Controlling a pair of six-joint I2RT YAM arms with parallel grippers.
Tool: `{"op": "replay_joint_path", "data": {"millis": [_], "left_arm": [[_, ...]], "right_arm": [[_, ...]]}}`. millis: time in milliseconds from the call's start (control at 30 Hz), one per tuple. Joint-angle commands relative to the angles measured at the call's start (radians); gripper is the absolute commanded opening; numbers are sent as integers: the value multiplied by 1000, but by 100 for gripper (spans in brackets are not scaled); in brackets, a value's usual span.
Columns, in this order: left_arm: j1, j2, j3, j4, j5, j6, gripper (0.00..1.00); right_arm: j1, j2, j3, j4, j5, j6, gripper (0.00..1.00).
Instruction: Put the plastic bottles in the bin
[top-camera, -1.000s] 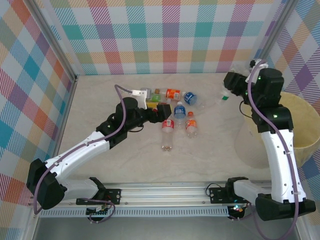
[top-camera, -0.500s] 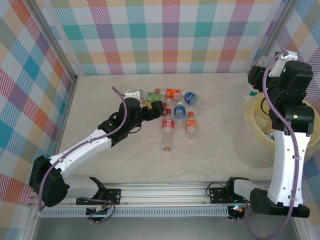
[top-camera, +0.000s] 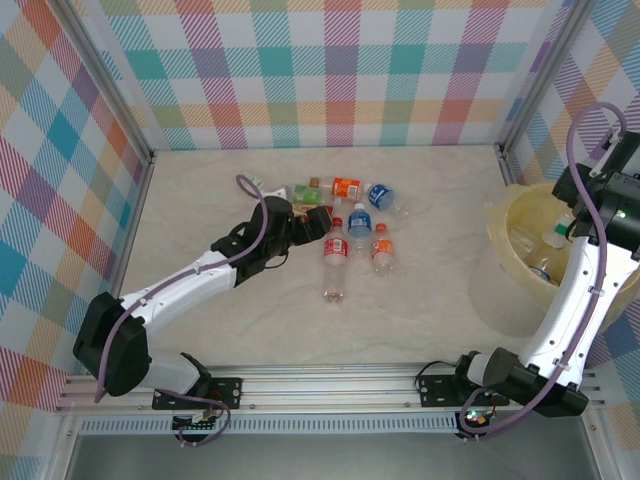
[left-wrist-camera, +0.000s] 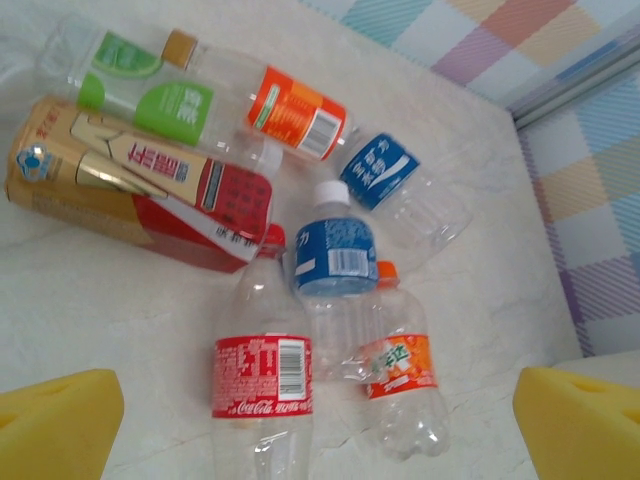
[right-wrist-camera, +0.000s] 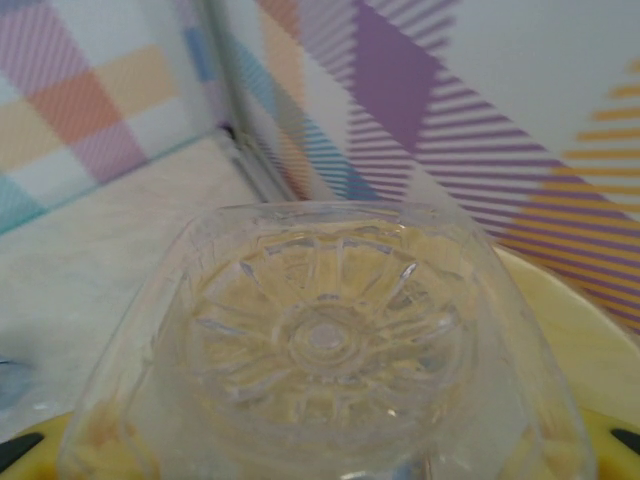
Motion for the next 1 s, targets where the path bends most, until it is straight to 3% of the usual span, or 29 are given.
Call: {"op": "replay_joint_path", "data": {"millis": [0,133,267,667,967], "left_arm": [[14,30,63,-31,33,-19,100],[16,60,95,-41,55,-19,100],[16,79,115,-50,69,-22,100],[17,85,90,-50,68,-52,100],[19,96,83,-46,70,-54,100]], "right_arm": [[-43,-2,-20,-29,129,-44,53],[-63,-5,-81,38,227,-134,54],[-101,-43,-198,163,235,-197,55],[-151,-54,-388,290,281,-116,64],[-149,-83,-378,252,359,-53,86]]}}
